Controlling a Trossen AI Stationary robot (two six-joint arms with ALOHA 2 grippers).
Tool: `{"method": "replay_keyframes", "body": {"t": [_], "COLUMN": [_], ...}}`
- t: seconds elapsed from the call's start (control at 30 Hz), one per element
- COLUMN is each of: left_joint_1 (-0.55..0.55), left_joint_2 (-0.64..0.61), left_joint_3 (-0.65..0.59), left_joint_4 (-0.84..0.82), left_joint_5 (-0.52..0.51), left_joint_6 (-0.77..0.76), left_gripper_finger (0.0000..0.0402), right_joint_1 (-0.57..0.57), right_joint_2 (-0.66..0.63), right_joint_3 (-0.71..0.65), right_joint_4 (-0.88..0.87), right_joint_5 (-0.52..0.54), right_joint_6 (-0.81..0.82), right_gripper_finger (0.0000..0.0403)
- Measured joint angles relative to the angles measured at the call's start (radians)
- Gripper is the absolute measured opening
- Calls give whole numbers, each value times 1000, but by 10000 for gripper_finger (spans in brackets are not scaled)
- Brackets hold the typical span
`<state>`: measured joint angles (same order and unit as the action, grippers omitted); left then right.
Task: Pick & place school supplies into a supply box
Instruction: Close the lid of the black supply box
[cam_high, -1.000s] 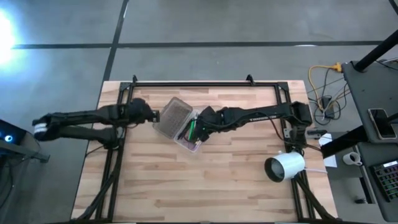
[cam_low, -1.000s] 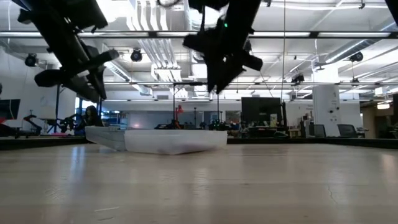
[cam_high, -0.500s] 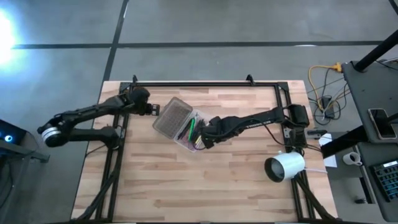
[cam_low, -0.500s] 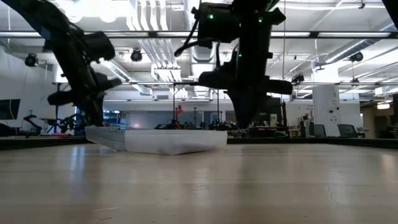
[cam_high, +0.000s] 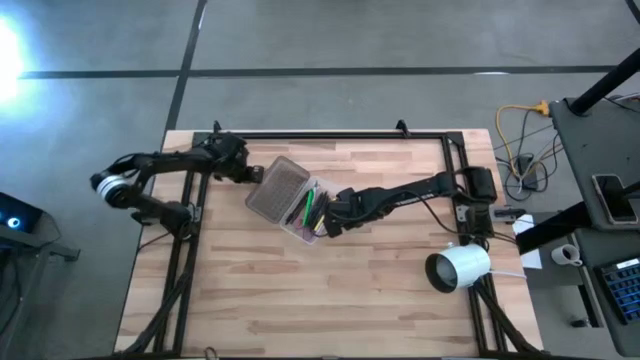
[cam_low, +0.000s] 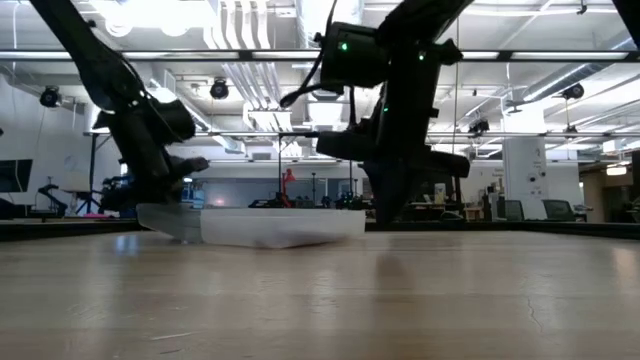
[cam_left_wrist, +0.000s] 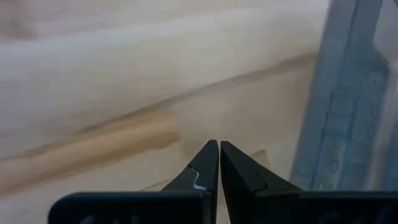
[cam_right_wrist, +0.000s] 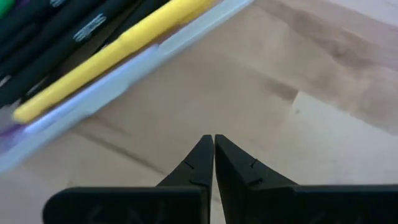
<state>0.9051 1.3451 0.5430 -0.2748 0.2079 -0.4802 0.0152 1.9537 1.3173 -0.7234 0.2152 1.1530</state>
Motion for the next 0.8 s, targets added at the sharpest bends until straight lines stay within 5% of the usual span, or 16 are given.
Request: {"method": "replay_keyframes", "body": {"t": [0.23,0.5,0.67,0.8], "left_joint_1": [0,-2,-6,-24], "left_joint_2": [112,-15,-56,-87], "left_joint_3": [3,0,-1,-1], "left_joint_4": [98,129,138,132], "left_joint_5": [118,205,349,281], "left_joint_6": [1,-19,-86,-98], "left_gripper_finger": [1,1,1,1], "right_joint_1": [-24,-67,-83,-86], "right_joint_2": [0,0,0,6], "right_joint_3": [-20,-34,-61,-84], "right_joint_4": [10,109,183,196], "right_joint_5": [-8,-7,-8,-8], "right_joint_6": [-34,-111,-133,-133], "right_gripper_finger": [9,9,9,9]}}
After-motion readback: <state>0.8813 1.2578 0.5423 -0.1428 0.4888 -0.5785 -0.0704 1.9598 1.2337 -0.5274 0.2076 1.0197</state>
